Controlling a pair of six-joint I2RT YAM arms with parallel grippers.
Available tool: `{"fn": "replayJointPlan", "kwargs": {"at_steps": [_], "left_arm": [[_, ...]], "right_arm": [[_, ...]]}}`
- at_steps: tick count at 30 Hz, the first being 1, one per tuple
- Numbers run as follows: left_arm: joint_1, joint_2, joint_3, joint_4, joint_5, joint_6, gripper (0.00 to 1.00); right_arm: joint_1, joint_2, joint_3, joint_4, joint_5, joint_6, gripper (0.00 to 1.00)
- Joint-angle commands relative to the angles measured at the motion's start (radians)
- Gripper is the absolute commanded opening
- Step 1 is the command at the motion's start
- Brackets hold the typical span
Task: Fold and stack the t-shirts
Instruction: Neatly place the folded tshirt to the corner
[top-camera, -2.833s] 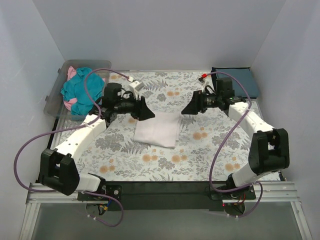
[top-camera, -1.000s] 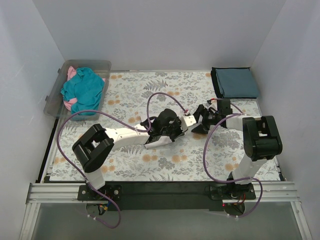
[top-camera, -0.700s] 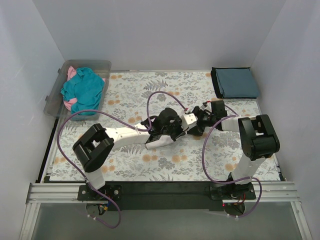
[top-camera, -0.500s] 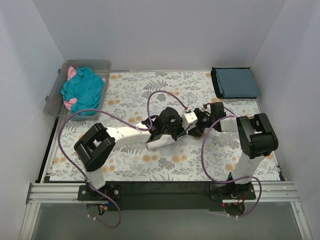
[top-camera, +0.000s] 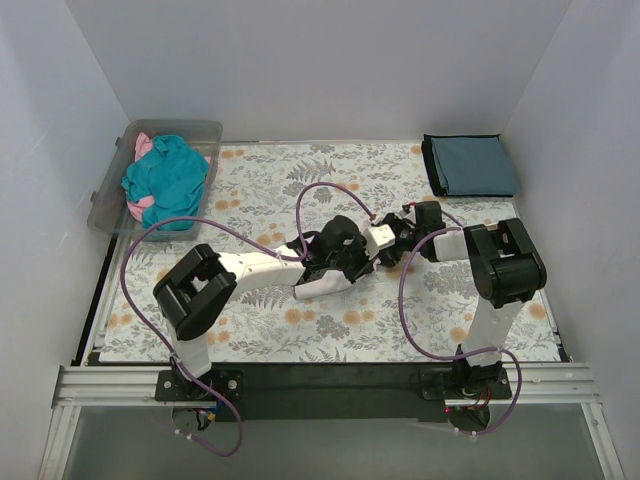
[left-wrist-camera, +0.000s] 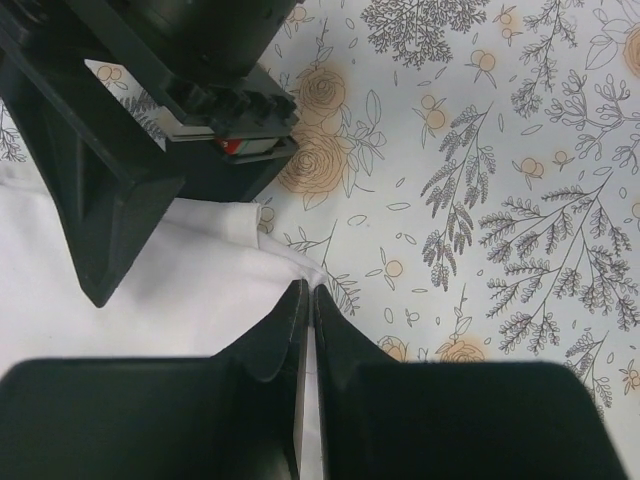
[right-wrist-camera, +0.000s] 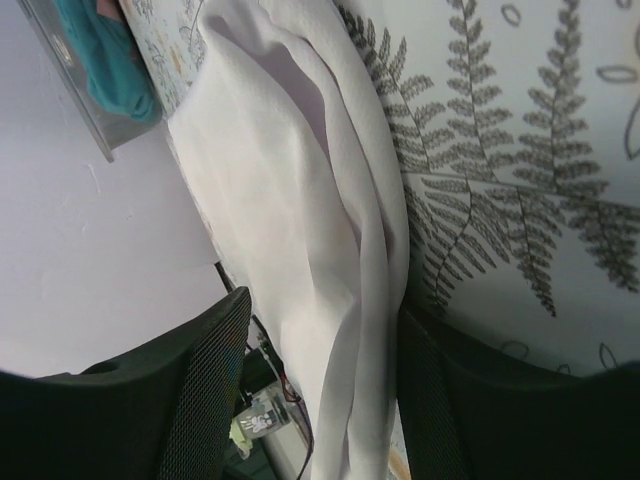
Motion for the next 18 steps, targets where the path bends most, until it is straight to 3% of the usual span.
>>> {"fn": "replayJointPlan", "kwargs": {"at_steps": [1,9,10,15,16,17,18], "left_arm": [[0.004,-0.016,0.033,0.006,0.03,-0.014,0.0],[0.004,-0.019,0.03,0.006,0.026,-0.016,0.0],[0.006,-0.017,0.03,0.006,0.032,-0.016,0.0],[0.013,-0.028,0.037,-0.012,0.02,-0.04,0.0],[0.021,-0.042,0.041,-0.025,0.033,-0.054,0.0],[0.054,-0.059,0.039,-0.045,0.111,-0.068,0.12],[0.073,-0.077,0.041,-0.052,0.147,-0.095,0.18]], "right_arm": [[0.01,0.064,0.023,0.008,0.103,-0.022,0.63],[0.034,0.113,0.05,0.028,0.106,-0.01,0.56],[0.037,0.119,0.053,0.028,0.121,-0.017,0.51],[0.037,0.142,0.088,0.023,0.119,-0.071,0.05],[0.037,0.137,0.118,0.019,0.112,-0.121,0.01],[0.036,0.131,0.14,0.005,0.111,-0.158,0.01],[0.034,0.125,0.17,-0.026,0.112,-0.207,0.01]]}}
